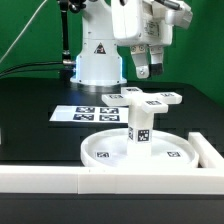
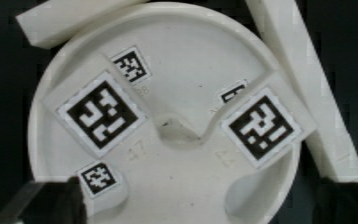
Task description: Assemble round table
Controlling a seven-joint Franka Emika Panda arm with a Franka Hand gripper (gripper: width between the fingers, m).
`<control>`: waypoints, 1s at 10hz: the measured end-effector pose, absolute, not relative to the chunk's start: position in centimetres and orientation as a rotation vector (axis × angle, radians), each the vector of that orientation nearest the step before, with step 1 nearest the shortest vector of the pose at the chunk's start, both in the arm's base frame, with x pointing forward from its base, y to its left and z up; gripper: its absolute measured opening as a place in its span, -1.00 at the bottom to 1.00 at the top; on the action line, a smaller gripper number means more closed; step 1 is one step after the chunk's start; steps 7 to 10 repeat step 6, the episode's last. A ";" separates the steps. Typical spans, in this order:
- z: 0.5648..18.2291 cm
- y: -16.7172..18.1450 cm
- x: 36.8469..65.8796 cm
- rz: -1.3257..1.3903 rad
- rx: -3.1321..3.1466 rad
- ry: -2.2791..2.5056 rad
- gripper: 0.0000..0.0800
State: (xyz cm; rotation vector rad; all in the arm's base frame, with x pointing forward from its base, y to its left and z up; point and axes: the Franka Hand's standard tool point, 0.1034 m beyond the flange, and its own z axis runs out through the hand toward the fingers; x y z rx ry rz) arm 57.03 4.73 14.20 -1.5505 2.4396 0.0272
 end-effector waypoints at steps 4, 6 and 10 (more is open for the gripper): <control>14.1 4.8 57.0 0.025 -1.572 2.428 0.62; 14.1 4.8 57.0 0.025 -1.580 2.423 0.62; 14.1 4.8 57.0 0.025 -1.580 2.423 0.62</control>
Offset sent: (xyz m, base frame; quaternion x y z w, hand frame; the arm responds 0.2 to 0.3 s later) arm 0.0000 0.0000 0.0000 0.0000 0.0000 0.0000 1.0000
